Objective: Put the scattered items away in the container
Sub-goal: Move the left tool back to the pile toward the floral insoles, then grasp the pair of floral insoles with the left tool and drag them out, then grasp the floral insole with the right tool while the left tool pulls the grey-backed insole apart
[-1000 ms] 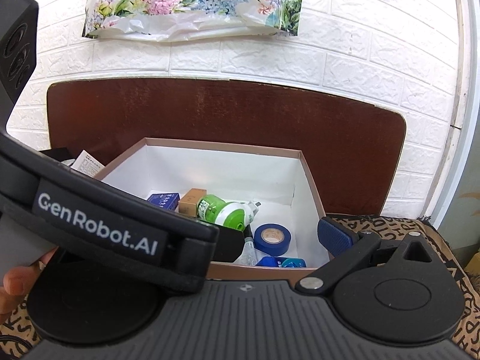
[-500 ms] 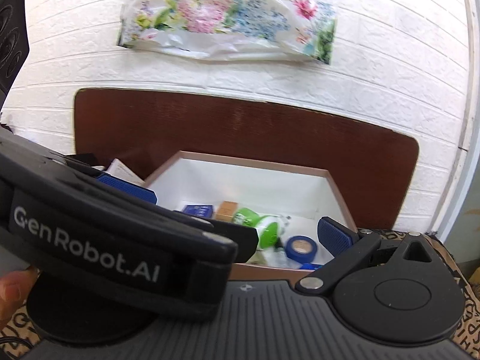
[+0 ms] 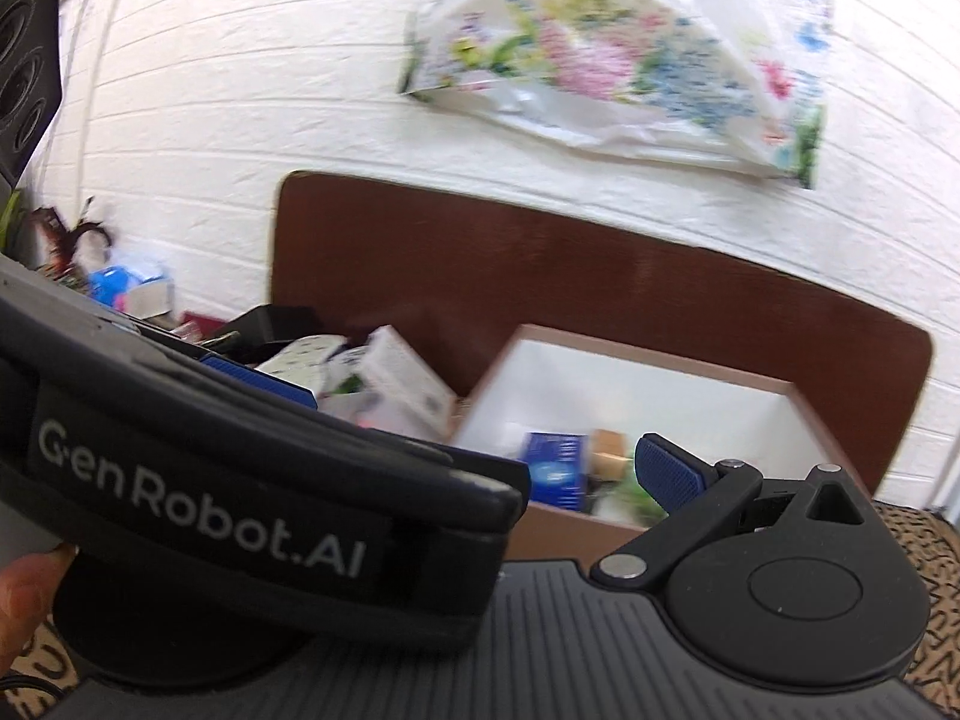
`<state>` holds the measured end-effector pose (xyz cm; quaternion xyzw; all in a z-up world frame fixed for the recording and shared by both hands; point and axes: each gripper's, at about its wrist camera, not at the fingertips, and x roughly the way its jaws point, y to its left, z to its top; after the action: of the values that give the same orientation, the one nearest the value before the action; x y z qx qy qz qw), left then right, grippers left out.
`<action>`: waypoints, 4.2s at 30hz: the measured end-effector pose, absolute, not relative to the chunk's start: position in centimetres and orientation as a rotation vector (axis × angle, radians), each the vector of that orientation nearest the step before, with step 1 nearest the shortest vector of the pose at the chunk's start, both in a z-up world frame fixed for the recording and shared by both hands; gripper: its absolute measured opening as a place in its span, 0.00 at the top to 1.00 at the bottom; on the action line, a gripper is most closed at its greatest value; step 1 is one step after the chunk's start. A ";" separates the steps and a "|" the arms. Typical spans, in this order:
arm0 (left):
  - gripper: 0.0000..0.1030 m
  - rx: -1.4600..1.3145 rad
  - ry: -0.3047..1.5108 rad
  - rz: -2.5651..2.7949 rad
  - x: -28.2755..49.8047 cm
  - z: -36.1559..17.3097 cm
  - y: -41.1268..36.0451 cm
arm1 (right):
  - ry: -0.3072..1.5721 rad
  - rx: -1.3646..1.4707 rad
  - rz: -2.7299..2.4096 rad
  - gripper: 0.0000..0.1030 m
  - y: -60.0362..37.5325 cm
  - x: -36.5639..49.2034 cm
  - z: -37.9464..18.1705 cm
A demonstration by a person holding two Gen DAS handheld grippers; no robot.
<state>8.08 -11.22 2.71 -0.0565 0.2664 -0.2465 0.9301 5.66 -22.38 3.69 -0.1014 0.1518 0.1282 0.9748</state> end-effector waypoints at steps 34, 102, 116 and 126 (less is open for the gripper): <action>0.21 -0.333 0.679 -0.233 18.1 -3.6 5.2 | 0.446 -0.248 0.477 0.20 -8.5 14.9 -1.8; 0.38 -0.198 0.968 -0.373 -0.4 -8.4 0.3 | 0.676 -0.207 0.557 0.29 -15.4 -4.6 -5.6; 0.33 -0.254 0.881 -0.185 6.3 -8.0 5.1 | 0.653 -0.216 0.536 0.18 -12.7 -0.8 -5.8; 0.33 -0.279 0.874 -0.200 9.1 -8.4 4.6 | 0.697 -0.212 0.513 0.14 -11.4 1.4 -7.7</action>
<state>9.14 4.60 -8.42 -0.1344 0.4211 -0.0965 0.8918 1.38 -11.44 -7.66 -0.1023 0.3369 0.2483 0.9024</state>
